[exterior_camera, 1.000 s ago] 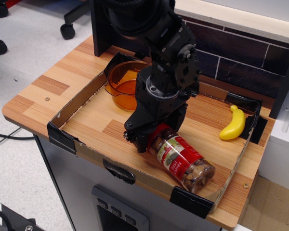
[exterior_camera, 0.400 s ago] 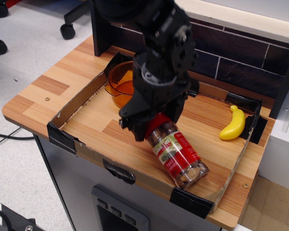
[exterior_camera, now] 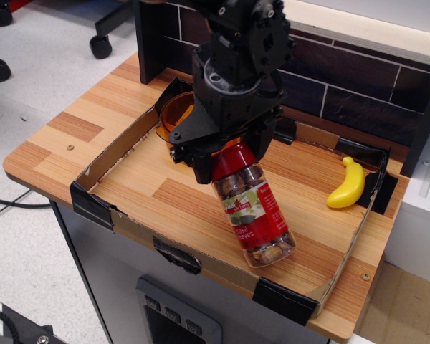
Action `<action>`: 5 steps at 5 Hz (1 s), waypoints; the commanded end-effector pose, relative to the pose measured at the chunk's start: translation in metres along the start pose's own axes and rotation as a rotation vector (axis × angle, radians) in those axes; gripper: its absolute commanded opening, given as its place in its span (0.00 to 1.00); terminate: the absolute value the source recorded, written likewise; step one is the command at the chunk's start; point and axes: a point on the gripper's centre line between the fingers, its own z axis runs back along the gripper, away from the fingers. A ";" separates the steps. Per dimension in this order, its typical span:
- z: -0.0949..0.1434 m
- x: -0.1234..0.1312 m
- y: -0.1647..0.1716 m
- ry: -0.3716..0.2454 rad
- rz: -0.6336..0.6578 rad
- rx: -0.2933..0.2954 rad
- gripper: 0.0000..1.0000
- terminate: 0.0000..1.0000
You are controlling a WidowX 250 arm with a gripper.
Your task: Upright basil bottle
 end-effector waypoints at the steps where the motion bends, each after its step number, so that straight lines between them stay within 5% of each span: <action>1: 0.040 -0.004 -0.012 -0.158 -0.118 -0.163 0.00 0.00; 3: 0.046 -0.006 -0.021 -0.295 -0.152 -0.256 0.00 0.00; 5: 0.039 -0.010 -0.032 -0.378 -0.246 -0.223 0.00 0.00</action>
